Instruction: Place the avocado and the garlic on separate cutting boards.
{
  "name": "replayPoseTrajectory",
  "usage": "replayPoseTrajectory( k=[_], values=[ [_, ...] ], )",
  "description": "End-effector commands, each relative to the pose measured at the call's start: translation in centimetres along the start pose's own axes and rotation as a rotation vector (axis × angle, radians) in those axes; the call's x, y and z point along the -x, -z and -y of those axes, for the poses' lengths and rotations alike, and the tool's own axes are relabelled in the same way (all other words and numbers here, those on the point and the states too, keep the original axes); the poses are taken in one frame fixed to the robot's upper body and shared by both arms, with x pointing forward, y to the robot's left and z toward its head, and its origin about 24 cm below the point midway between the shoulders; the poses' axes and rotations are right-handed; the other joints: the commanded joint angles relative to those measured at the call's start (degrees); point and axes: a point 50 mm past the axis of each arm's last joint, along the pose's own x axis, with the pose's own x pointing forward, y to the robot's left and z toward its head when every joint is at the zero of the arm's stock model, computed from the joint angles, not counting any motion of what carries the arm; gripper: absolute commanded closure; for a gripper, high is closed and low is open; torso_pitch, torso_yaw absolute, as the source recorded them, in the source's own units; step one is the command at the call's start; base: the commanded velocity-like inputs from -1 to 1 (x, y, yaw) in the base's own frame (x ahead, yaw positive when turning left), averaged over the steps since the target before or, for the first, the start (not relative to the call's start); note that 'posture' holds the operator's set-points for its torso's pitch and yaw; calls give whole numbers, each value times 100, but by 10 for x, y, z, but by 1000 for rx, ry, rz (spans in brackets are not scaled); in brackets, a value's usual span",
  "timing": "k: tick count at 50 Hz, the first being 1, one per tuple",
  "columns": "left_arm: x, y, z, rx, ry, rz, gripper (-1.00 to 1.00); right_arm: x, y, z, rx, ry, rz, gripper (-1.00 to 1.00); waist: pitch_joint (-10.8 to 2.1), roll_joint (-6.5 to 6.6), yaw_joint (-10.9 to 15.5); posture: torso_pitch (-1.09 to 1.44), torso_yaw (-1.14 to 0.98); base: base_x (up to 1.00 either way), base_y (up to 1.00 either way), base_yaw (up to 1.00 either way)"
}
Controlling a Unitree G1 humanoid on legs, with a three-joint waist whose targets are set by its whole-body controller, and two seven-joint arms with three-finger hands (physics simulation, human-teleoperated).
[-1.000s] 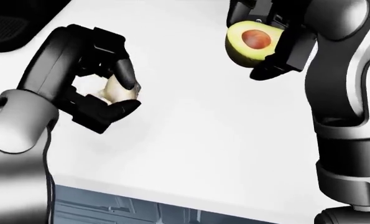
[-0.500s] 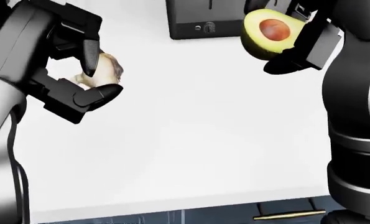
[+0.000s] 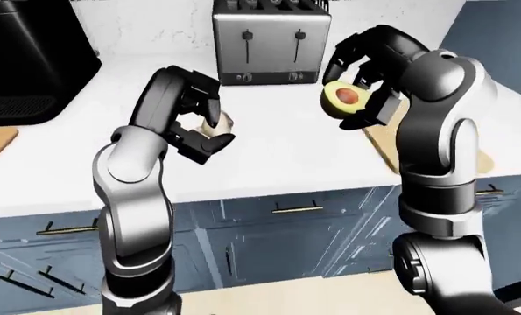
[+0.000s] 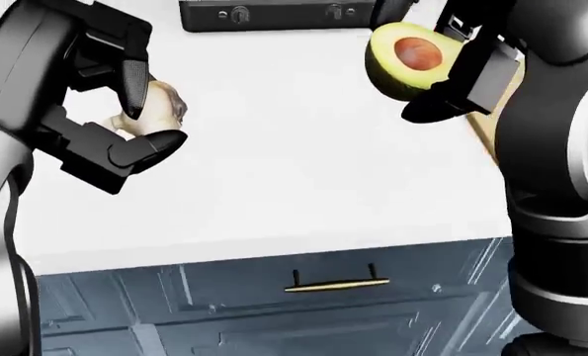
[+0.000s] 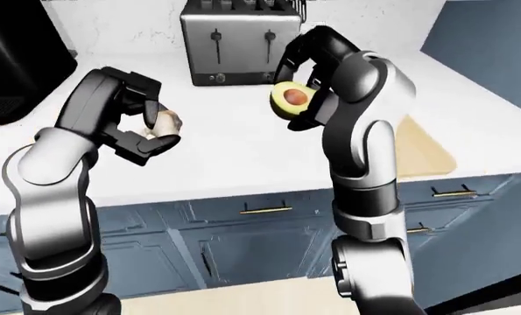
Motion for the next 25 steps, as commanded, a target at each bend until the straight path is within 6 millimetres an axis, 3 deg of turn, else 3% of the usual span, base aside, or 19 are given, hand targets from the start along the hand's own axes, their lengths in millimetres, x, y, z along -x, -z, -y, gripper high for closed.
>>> replayPoseTrajectory(
  k=[1,2,3,4,6,7,8,9,12,14,15,16,17,18,19,22,23,24,25],
  values=[
    [2,-15,-2,-20,-15,79,100,8,-6,18,8,89,27,100,-182,6,-50,0,0,0,-100,0],
    [2,-16,-2,-20,-14,80,100,7,-7,18,7,91,28,100,-211,-163,-43,0,0,0,-100,0],
    [2,-16,-3,-20,-15,80,100,7,-7,18,6,93,29,100,-267,-502,-37,0,0,0,-100,0],
    [2,-15,-3,-19,-15,80,100,7,-8,18,5,93,31,100,-48,-97,-114,0,0,0,-95,0],
    [2,-14,-2,-19,-15,79,100,7,-8,18,1,95,37,100,-197,-108,-212,0,0,0,-66,0],
    [2,-13,-2,-18,-14,78,100,5,-8,17,2,96,42,100,-141,-138,-271,0,0,0,0,0],
    [1,-13,-2,-19,-14,78,100,5,-8,17,3,97,44,100,-127,-254,-316,0,0,0,0,0],
    [1,-13,-2,-19,-14,77,100,4,-10,18,3,106,51,100,-94,-256,-370,0,0,0,0,0],
    [0,-11,-2,-18,-13,76,100,2,-10,18,-2,108,48,100,63,-79,-483,0,0,0,0,0],
    [0,-10,-2,-18,-13,75,100,1,-10,16,-6,101,43,100,53,-28,-497,0,0,0,-18,0],
    [0,-10,-2,-17,-14,75,100,1,-10,16,-5,100,43,100,17,136,-394,0,0,0,-59,0],
    [0,-10,-3,-18,-15,75,100,0,-10,15,-5,99,46,100,-33,653,-241,0,0,0,-59,0],
    [0,-10,-3,-17,-15,75,100,0,-10,15,1,100,49,100,-25,355,-446,0,0,0,-58,0],
    [0,-10,-3,-17,-15,75,100,-1,-10,15,4,101,51,100,-91,415,-404,0,0,0,-52,0],
    [-1,-9,-3,-16,-16,75,100,-2,-10,15,10,109,56,100,24,504,-355,0,0,0,0,0],
    [0,-8,-4,-16,-18,75,100,-2,-12,16,10,113,59,100,187,-14,-282,0,0,0,0,0],
    [0,-8,-4,-15,-19,76,100,-2,-13,17,13,118,64,100,140,-367,-350,0,0,0,0,0],
    [1,-8,-4,-15,-19,76,100,-2,-14,17,8,120,70,100,250,-166,-378,0,0,0,0,0],
    [1,-7,-5,-15,-20,76,100,-3,-15,18,4,126,73,100,209,-154,-452,0,0,0,0,0]
  ],
)
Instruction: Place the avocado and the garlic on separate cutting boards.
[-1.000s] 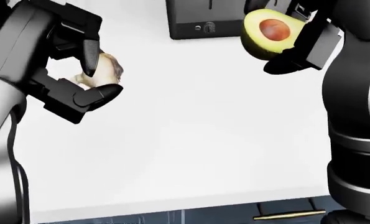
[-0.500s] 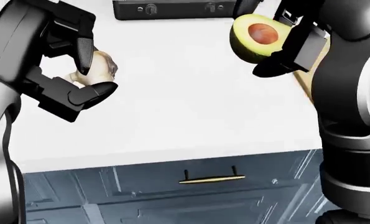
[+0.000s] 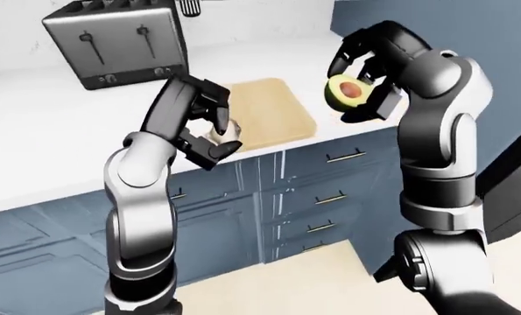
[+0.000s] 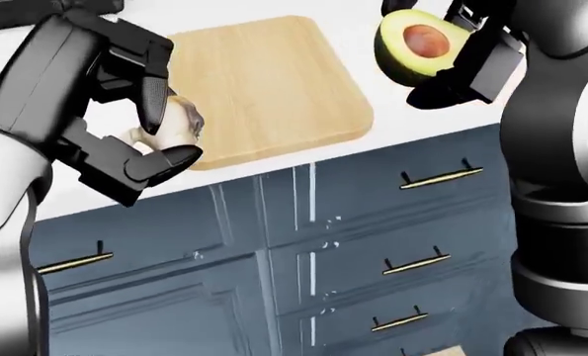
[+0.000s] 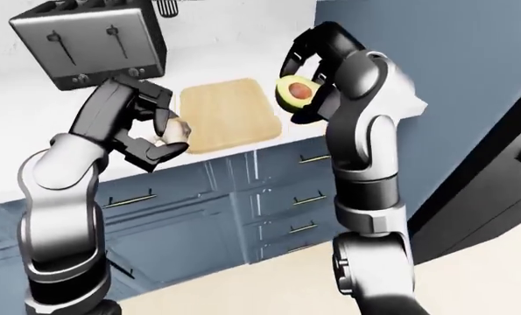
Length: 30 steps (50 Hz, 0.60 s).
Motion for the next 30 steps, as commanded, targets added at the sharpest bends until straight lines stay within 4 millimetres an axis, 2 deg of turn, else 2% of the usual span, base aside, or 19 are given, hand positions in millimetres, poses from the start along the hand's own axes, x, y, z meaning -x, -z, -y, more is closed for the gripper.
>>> replayPoseTrajectory(
  k=[1,2,4,7,13,14,15,16,18,19,20,21,22,24,25,26,27,29,30],
  values=[
    [3,-12,-17,-23,-77,54,100,5,-24,14,15,71,92,100,-252,-61,73,0,0,0,3,0],
    [4,-11,-17,-23,-79,53,100,5,-24,13,9,70,92,100,-497,-55,157,0,0,0,0,61],
    [4,-11,-19,-23,-83,53,100,5,-25,12,7,66,91,100,-446,0,197,0,0,0,0,100],
    [4,-12,-21,-22,-85,55,100,4,-27,10,3,61,97,100,-469,97,138,0,0,0,0,100],
    [4,-11,-21,-24,-87,54,100,4,-26,9,-1,59,96,100,-452,191,119,0,0,0,0,100],
    [4,-11,-20,-24,-86,54,100,3,-25,7,2,49,93,100,-439,245,-50,0,0,0,46,0],
    [4,-11,-20,-23,-87,54,100,3,-25,7,-3,50,92,100,-386,75,91,0,0,0,0,0],
    [4,-11,-20,-24,-86,54,100,3,-24,7,-6,46,91,100,-368,213,-9,0,0,0,0,0],
    [4,-10,-20,-24,-86,54,100,3,-25,6,-20,42,96,100,-343,376,-76,0,0,0,0,0],
    [4,-10,-20,-24,-86,54,100,3,-25,6,-18,42,96,100,-369,530,-118,0,0,0,0,0],
    [3,-10,-20,-25,-86,53,100,3,-25,6,-17,40,97,100,-452,747,-137,0,0,0,0,0],
    [3,-10,-20,-24,-86,53,100,3,-25,5,-17,39,96,100,-313,502,-92,0,0,0,0,0],
    [4,-11,-20,-26,-86,53,100,3,-25,5,-17,39,96,100,-318,476,-115,0,0,0,0,0],
    [4,-12,-21,-26,-87,55,100,3,-25,4,-12,34,99,100,-389,305,-93,0,0,2,0,0],
    [5,-12,-21,-26,-88,55,100,3,-26,4,-11,31,103,100,-502,294,-77,0,0,18,0,0],
    [5,-12,-21,-27,-87,55,100,2,-26,3,-9,29,104,100,-369,219,-48,0,0,20,0,0],
    [5,-12,-22,-26,-88,55,100,3,-27,2,-10,28,104,100,-322,187,-37,0,0,22,0,0],
    [5,-12,-21,-26,-87,54,100,2,-26,2,-10,26,102,100,-371,60,23,0,0,24,0,0],
    [5,-11,-21,-26,-87,53,100,1,-26,1,-12,25,100,100,-331,57,24,0,0,35,0,0]
  ],
)
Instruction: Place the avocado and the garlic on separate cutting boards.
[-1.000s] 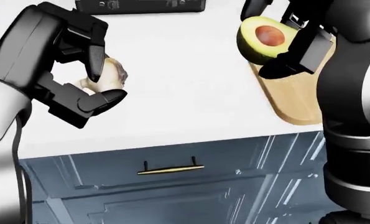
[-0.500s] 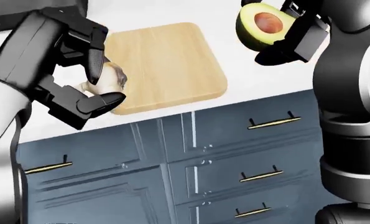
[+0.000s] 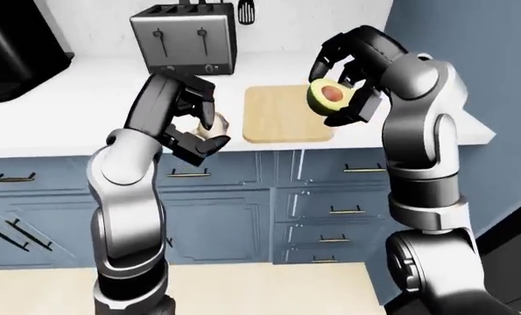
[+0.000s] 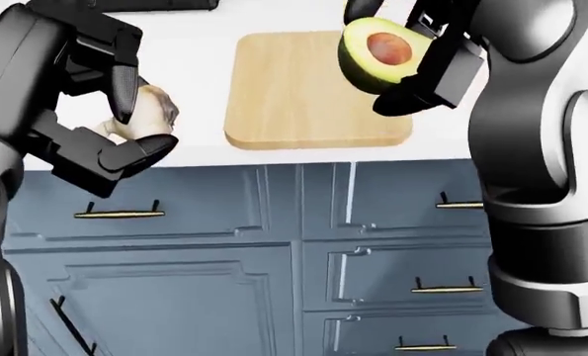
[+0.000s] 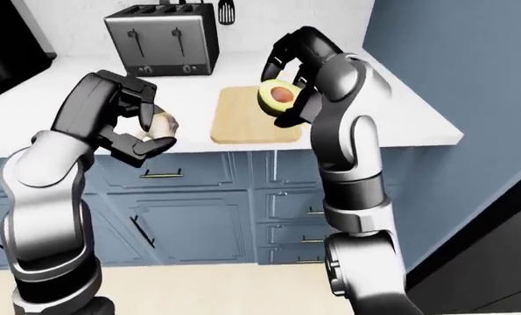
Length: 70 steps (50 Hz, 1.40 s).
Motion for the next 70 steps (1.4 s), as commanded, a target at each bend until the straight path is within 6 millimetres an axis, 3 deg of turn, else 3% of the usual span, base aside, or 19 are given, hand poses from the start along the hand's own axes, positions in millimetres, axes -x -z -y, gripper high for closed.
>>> replayPoseTrajectory(
  k=[1,4,9,11,13,14,15,18,20,21,22,25,26,27,31,38,44,57,70],
  values=[
    [2,-13,-6,-25,-34,72,100,7,-11,16,18,85,46,100,-88,-4,-7,0,0,38,0,0],
    [2,-14,-6,-26,-35,73,100,6,-12,16,18,83,50,100,-112,-38,39,0,0,39,0,0],
    [2,-12,-7,-26,-36,72,100,5,-13,14,18,79,53,100,-98,122,38,0,0,38,0,0],
    [2,-11,-7,-25,-37,71,100,4,-13,14,18,77,55,100,-105,245,3,0,0,39,0,0],
    [2,-11,-7,-25,-37,71,100,4,-13,14,18,76,54,100,-140,469,-43,0,0,38,0,0],
    [2,-11,-7,-24,-37,71,100,4,-14,14,15,78,55,100,-196,651,-54,0,0,36,0,0],
    [2,-11,-8,-24,-38,71,100,4,-14,14,16,77,54,100,-231,683,-68,0,0,24,0,0],
    [2,-11,-8,-24,-37,71,100,3,-13,13,17,74,54,100,-251,606,-48,0,0,19,0,0],
    [3,-11,-8,-23,-38,71,100,4,-13,13,17,72,52,100,-298,487,-22,0,0,17,0,0],
    [3,-11,-8,-24,-39,72,100,4,-13,14,14,72,54,100,-146,396,-16,0,0,0,0,0],
    [3,-12,-8,-24,-38,73,100,5,-13,14,13,72,54,100,-156,359,-18,0,0,0,0,0],
    [3,-12,-8,-24,-38,73,100,5,-14,14,9,74,54,100,-156,-4,35,0,0,0,0,0],
    [3,-12,-8,-24,-39,74,100,5,-14,15,8,74,55,100,-244,-85,72,0,0,0,0,0],
    [3,-11,-9,-24,-40,74,100,5,-14,14,8,74,56,100,-165,64,78,0,0,0,0,0],
    [4,-12,-10,-24,-42,75,100,5,-16,15,5,79,64,100,-198,6,72,0,0,0,0,0],
    [4,-12,-11,-25,-44,76,100,3,-22,18,-3,94,79,100,-218,126,70,0,0,0,0,0],
    [5,-14,-11,-25,-44,77,100,-16,-26,13,-15,115,85,100,-205,138,68,0,0,0,0,0],
    [5,-9,-12,-21,-44,73,100,-63,-13,0,-19,153,13,100,-192,83,140,0,0,0,0,0],
    [4,-7,-12,-20,-44,71,100,-78,-4,-16,-9,148,-22,100,-225,76,158,0,0,0,0,0]
  ],
)
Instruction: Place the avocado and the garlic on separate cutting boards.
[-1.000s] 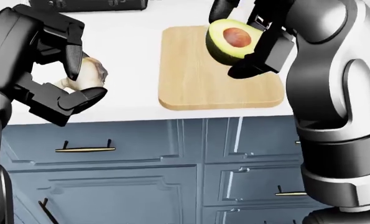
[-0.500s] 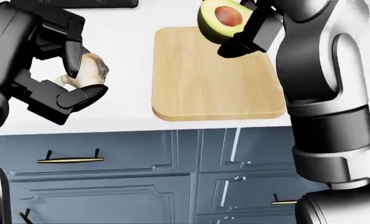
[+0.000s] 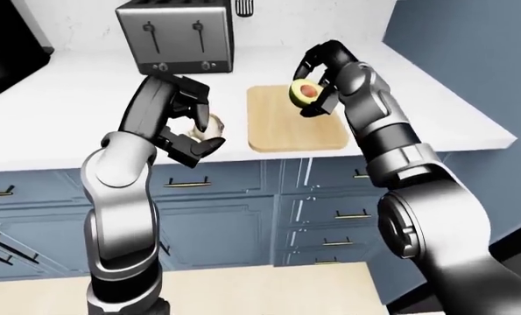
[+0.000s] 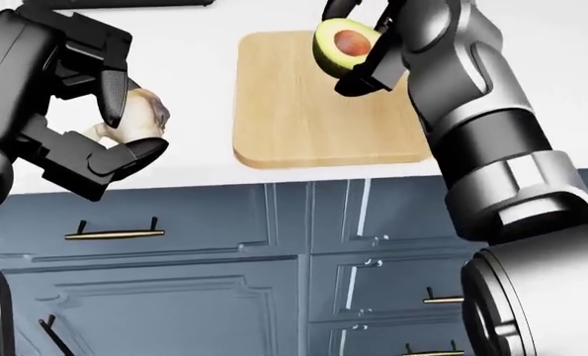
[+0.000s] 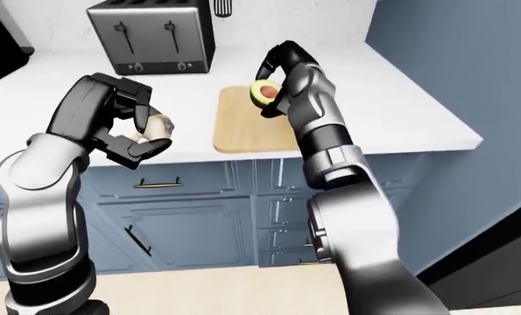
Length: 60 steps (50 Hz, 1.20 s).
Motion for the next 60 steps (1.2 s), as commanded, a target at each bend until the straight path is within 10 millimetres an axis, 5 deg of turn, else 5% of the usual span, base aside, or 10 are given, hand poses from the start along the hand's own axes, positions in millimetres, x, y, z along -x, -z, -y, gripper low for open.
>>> replayPoseTrajectory(
  k=[1,21,26,29,34,35,44,60],
  values=[
    [2,-13,-8,-22,-42,68,100,3,-22,18,5,78,85,100,-177,8,4,0,0,0,0,0],
    [3,-10,-10,-20,-46,65,100,-1,-16,-6,19,44,60,98,-264,97,-71,0,0,0,0,0],
    [4,-9,-10,-20,-47,64,100,-2,-17,-10,21,46,58,69,-283,123,-95,0,0,0,0,0],
    [4,-8,-10,-20,-47,63,100,-2,-16,-13,20,50,55,21,-293,132,-103,0,0,0,0,0],
    [4,-6,-10,-18,-46,61,100,-3,-11,-17,15,62,45,9,-309,137,-103,0,0,0,0,0],
    [4,-6,-10,-18,-46,61,100,-3,-10,-18,17,62,43,-11,-313,137,-101,0,0,0,0,0],
    [4,-3,-13,-19,-53,59,100,-3,-9,-21,38,58,40,-61,-323,130,-96,0,0,0,0,0],
    [6,-12,-16,-25,-58,71,100,2,-22,20,3,88,92,-49,-252,83,-54,0,0,0,0,0]
  ],
)
